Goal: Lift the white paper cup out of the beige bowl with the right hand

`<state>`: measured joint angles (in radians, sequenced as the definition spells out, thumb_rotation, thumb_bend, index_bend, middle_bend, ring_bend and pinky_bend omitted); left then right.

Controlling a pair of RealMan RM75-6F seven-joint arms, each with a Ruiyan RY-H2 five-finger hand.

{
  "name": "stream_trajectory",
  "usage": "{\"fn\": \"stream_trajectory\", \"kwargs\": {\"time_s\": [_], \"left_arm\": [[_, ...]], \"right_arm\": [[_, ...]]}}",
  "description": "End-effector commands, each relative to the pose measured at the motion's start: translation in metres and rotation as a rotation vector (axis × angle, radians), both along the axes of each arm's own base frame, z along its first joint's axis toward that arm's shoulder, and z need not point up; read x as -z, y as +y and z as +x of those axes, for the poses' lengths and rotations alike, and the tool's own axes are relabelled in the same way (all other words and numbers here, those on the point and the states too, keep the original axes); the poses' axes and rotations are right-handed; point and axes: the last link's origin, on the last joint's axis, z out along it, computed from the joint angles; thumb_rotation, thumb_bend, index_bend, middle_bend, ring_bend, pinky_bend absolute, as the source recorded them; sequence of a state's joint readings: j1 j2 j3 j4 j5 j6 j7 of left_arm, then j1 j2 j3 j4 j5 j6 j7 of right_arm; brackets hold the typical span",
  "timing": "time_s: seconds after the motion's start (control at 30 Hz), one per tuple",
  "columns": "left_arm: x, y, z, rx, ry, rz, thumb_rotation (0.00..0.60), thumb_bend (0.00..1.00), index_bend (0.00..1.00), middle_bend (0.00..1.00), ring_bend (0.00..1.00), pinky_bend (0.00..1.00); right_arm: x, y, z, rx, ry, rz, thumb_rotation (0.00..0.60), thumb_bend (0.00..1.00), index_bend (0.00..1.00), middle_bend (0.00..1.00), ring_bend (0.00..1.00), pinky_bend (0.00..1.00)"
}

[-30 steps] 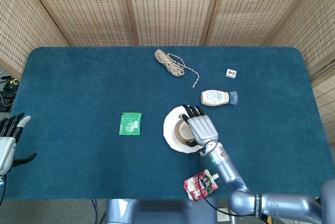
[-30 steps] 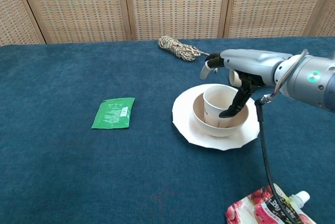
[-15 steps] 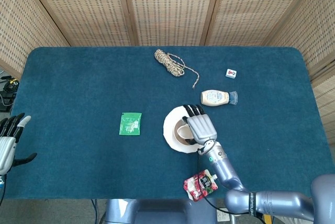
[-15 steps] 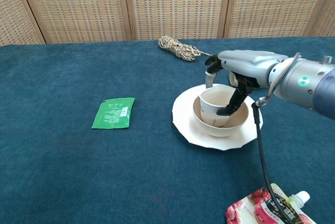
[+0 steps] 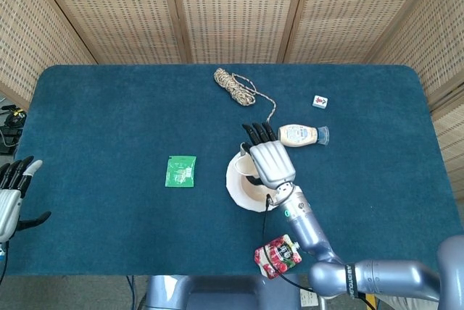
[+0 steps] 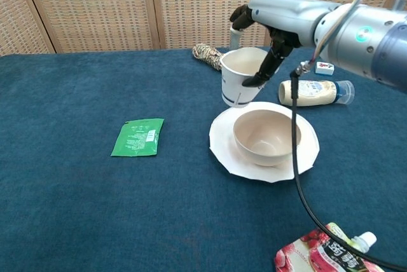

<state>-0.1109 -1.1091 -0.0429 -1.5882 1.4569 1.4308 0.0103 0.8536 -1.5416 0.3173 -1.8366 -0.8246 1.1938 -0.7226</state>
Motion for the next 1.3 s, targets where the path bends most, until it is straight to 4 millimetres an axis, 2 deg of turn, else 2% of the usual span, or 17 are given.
{"fn": "stream_trajectory", "kwargs": {"time_s": [0.03, 0.17, 0.33, 0.47, 0.57, 0.77, 1.17, 1.3], "left_arm": [[-0.002, 0.0, 0.0, 0.002, -0.003, 0.01, 0.6, 0.0, 0.0, 0.0, 0.0, 0.0], [-0.003, 0.001, -0.001, -0.001, -0.003, 0.01, 0.6, 0.0, 0.0, 0.0, 0.0, 0.0], [-0.002, 0.002, -0.003, -0.006, -0.001, 0.005, 0.6, 0.0, 0.0, 0.0, 0.0, 0.0], [0.0, 0.004, -0.004, -0.015, 0.002, -0.003, 0.6, 0.0, 0.0, 0.0, 0.0, 0.0], [0.004, 0.005, -0.005, -0.019, 0.01, -0.015, 0.6, 0.0, 0.0, 0.0, 0.0, 0.0], [0.007, 0.006, -0.004, -0.017, 0.015, -0.022, 0.6, 0.0, 0.0, 0.0, 0.0, 0.0], [0.007, 0.005, -0.002, -0.01, 0.01, -0.024, 0.6, 0.0, 0.0, 0.0, 0.0, 0.0], [0.007, 0.004, -0.002, -0.008, 0.008, -0.027, 0.6, 0.0, 0.0, 0.0, 0.0, 0.0]], "right_arm": [[0.007, -0.015, 0.011, -0.002, -0.001, -0.022, 0.6, 0.4, 0.5, 0.14, 0.0, 0.08], [0.02, -0.027, 0.013, 0.008, 0.005, -0.025, 0.6, 0.39, 0.5, 0.14, 0.0, 0.08], [0.037, -0.042, 0.007, 0.019, 0.051, -0.04, 0.6, 0.39, 0.5, 0.14, 0.0, 0.08], [0.049, -0.054, -0.005, 0.042, 0.093, -0.053, 0.6, 0.39, 0.5, 0.14, 0.0, 0.08], [0.054, -0.066, -0.021, 0.073, 0.099, -0.09, 0.6, 0.38, 0.5, 0.14, 0.0, 0.08], [0.061, -0.072, -0.03, 0.064, 0.099, -0.12, 0.6, 0.38, 0.5, 0.14, 0.0, 0.07], [0.069, -0.079, -0.027, 0.05, 0.096, -0.154, 0.6, 0.36, 0.5, 0.14, 0.0, 0.07], [0.074, -0.079, -0.026, 0.043, 0.097, -0.156, 0.6, 0.32, 0.49, 0.14, 0.0, 0.07]]}}
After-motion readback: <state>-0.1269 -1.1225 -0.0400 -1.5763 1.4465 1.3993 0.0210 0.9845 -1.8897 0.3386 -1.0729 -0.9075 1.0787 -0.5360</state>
